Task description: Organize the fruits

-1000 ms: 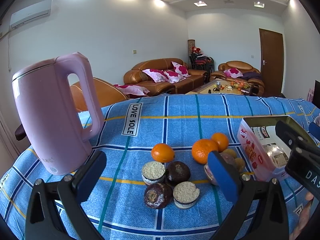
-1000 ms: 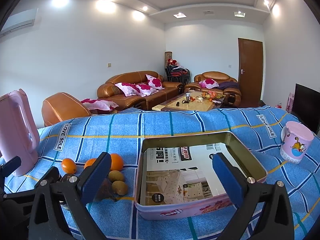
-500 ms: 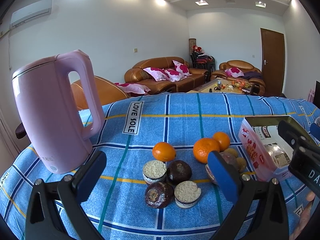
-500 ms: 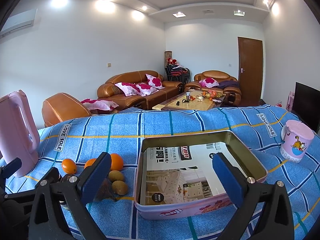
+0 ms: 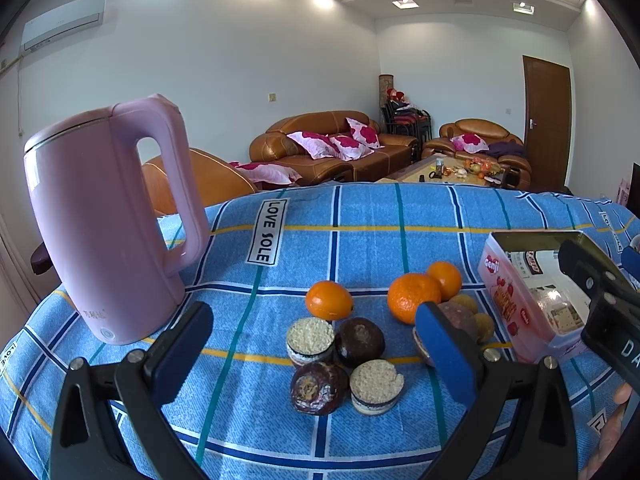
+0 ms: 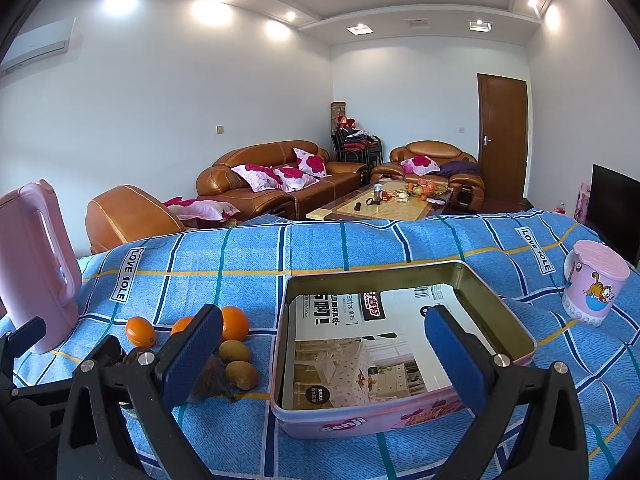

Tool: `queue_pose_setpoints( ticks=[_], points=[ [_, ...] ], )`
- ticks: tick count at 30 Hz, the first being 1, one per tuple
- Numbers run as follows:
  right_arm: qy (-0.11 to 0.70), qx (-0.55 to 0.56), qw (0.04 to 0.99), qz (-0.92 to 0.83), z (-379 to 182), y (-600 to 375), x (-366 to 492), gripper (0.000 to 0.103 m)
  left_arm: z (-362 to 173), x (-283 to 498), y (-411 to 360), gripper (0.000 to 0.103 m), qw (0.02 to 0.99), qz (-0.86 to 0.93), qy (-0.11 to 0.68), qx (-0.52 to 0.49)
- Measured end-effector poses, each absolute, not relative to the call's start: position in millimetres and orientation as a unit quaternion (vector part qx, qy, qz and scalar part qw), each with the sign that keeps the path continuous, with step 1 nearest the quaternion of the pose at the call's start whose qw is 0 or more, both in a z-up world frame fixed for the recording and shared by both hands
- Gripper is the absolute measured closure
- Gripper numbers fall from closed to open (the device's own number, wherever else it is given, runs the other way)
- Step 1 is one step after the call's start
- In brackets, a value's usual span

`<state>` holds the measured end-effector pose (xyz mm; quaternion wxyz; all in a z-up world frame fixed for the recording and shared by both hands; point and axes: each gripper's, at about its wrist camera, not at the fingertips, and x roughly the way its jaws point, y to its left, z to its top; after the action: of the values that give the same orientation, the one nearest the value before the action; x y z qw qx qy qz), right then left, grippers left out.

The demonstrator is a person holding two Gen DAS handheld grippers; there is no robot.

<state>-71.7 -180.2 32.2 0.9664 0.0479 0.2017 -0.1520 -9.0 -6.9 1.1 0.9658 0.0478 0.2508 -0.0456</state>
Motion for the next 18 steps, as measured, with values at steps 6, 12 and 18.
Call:
queue_pose_setpoints(
  ticks=[6,12,18],
  points=[
    [0.202,0.047,0.966,-0.151,32.2,-180.0,-71.8,0.001,0.6,-8.9,-6.7,0.0,0.965,-0.046,0.252,0.048],
    [0.203,0.048,0.966,-0.151,32.3,-179.8,-71.9,0.001,-0.8,-9.4,-6.7,0.0,0.965,-0.045,0.254,0.046],
    [0.204,0.049,0.966,-0.15,31.9,-179.0,-72.0,0.001,-2.2,-10.7,-7.9,0.0,0.964,-0.046,0.257,0.045]
  ],
)
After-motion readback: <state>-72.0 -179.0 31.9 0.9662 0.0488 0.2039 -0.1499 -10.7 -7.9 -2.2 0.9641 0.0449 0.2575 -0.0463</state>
